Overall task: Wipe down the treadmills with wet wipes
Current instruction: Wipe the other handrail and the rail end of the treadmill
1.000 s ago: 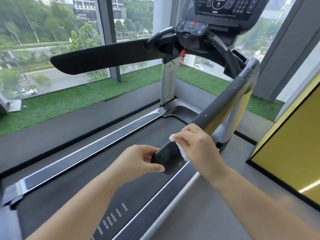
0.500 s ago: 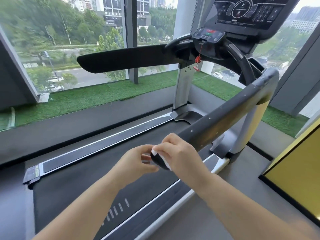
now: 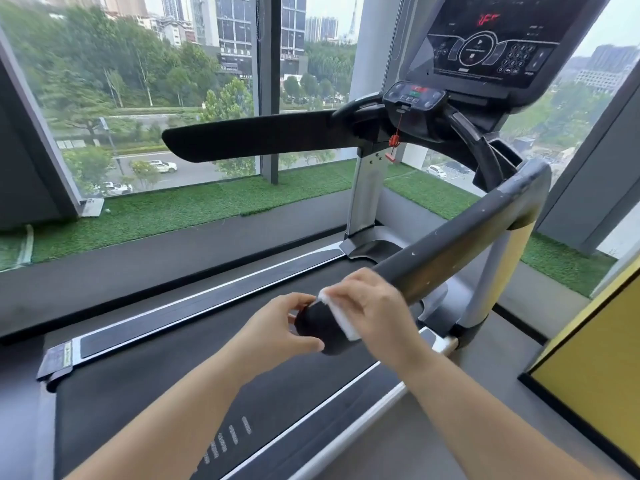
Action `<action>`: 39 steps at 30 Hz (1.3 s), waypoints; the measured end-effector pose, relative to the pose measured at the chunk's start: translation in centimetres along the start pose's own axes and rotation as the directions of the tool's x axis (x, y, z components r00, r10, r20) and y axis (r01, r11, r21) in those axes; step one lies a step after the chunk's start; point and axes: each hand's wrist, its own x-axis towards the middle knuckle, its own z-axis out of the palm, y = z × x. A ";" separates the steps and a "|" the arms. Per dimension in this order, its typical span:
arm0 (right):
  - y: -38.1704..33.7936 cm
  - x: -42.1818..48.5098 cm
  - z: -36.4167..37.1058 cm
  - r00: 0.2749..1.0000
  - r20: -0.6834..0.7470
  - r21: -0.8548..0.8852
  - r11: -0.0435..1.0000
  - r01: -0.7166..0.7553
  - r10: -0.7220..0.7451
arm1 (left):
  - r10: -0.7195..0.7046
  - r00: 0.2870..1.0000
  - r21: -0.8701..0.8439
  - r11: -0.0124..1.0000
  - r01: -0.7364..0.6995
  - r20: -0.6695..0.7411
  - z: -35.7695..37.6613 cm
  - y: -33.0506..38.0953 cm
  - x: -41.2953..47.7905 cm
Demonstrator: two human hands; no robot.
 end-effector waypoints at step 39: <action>1.1 -0.6 0.5 1.000 -0.011 -0.195 0.981 -0.020 0.019 | 0.045 0.997 0.382 0.924 -0.018 -0.061 1.0 2.8 2.9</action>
